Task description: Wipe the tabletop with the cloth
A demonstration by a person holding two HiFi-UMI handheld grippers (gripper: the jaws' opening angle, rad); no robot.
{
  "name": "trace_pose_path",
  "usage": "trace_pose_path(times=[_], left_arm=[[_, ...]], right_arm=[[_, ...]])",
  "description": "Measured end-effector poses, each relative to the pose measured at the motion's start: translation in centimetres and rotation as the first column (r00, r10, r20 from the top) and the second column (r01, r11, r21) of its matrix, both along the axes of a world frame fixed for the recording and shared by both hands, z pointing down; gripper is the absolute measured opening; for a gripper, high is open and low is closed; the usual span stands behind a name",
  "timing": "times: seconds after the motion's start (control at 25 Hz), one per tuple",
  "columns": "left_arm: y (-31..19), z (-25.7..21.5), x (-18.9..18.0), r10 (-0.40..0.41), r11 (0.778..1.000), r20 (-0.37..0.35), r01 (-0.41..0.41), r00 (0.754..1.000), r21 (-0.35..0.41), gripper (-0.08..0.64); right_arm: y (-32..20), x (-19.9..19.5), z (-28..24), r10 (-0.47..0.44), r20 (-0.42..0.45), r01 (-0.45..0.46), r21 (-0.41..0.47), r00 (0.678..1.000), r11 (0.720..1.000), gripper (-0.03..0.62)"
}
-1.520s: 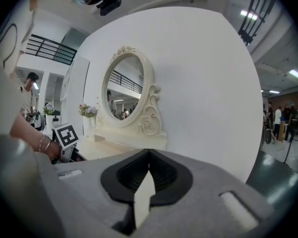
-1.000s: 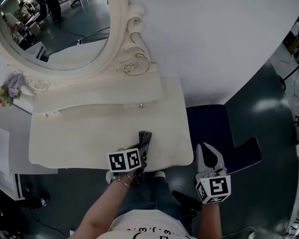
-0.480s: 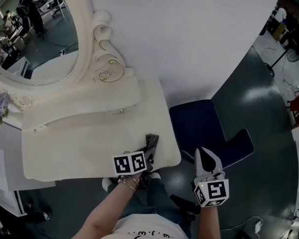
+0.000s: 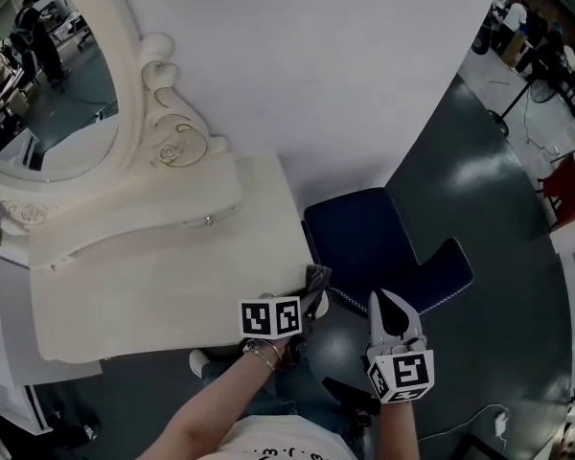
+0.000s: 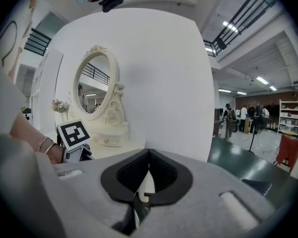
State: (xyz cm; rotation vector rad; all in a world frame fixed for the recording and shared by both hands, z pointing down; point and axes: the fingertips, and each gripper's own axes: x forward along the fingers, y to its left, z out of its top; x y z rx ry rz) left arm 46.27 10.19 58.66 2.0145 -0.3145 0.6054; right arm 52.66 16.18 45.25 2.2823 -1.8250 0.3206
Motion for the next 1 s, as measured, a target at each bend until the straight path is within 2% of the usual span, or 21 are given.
trace_pose_path(times=[0.12,0.2,0.28,0.36,0.4,0.48,0.56,0.6,0.64,0.76,0.84,0.92,1.0], left_arm=[[1.4,-1.3,1.4,0.062,0.998,-0.093,-0.063,0.994,-0.010,0.083],[1.3,-3.0,1.8,0.076,0.997,-0.165,-0.074,0.983,0.022,0.083],[0.4,-5.1,1.6,0.087,0.993,-0.229,-0.064,0.970,0.104,0.083],[-1.0,-7.4,1.0,0.091,0.976,-0.286,-0.029,0.954,0.214,0.083],[-1.9,-8.6,0.4,0.091,0.962,-0.311,-0.003,0.946,0.273,0.083],[-3.8,-11.1,-1.2,0.085,0.920,-0.352,0.062,0.932,0.387,0.083],[-5.8,-13.4,-3.3,0.072,0.862,-0.376,0.132,0.924,0.489,0.083],[-6.8,-14.4,-4.5,0.065,0.826,-0.377,0.162,0.924,0.540,0.083],[-7.8,-15.4,-5.8,0.059,0.784,-0.371,0.187,0.927,0.592,0.083],[-10.3,-18.0,-9.8,0.040,0.637,-0.339,0.237,0.940,0.733,0.083],[-11.6,-19.9,-12.7,0.019,0.550,-0.330,0.266,0.944,0.791,0.083],[-12.9,-21.7,-15.6,-0.006,0.472,-0.322,0.286,0.947,0.834,0.083],[-14.0,-23.1,-18.5,-0.036,0.414,-0.314,0.300,0.949,0.860,0.083]], right_arm=[[0.3,0.3,-0.2,0.006,-0.002,-0.006,0.006,1.000,1.000,0.002],[0.4,0.5,-0.4,0.009,-0.003,-0.009,0.012,1.000,1.000,0.002],[0.2,0.5,-0.9,0.011,-0.006,-0.011,0.023,1.000,1.000,0.002],[-0.3,0.2,-1.5,0.008,-0.010,-0.008,0.038,1.000,0.999,0.002],[-0.5,0.0,-1.8,0.005,-0.012,-0.004,0.045,1.000,0.999,0.002],[-1.2,-0.7,-2.3,-0.006,-0.017,0.007,0.059,1.000,0.998,0.002],[-2.0,-1.8,-3.1,-0.024,-0.030,0.026,0.070,0.999,0.997,0.002],[-2.5,-2.4,-3.6,-0.034,-0.040,0.037,0.077,0.999,0.996,0.002],[-2.9,-3.0,-4.1,-0.042,-0.050,0.046,0.085,0.998,0.995,0.002],[-3.9,-4.6,-5.6,-0.050,-0.073,0.059,0.123,0.996,0.991,0.002],[-4.6,-5.7,-6.6,-0.055,-0.080,0.067,0.150,0.995,0.986,0.002],[-5.5,-7.0,-7.6,-0.065,-0.087,0.079,0.172,0.994,0.982,0.002],[-6.5,-8.6,-8.7,-0.082,-0.099,0.099,0.188,0.992,0.977,0.002]])
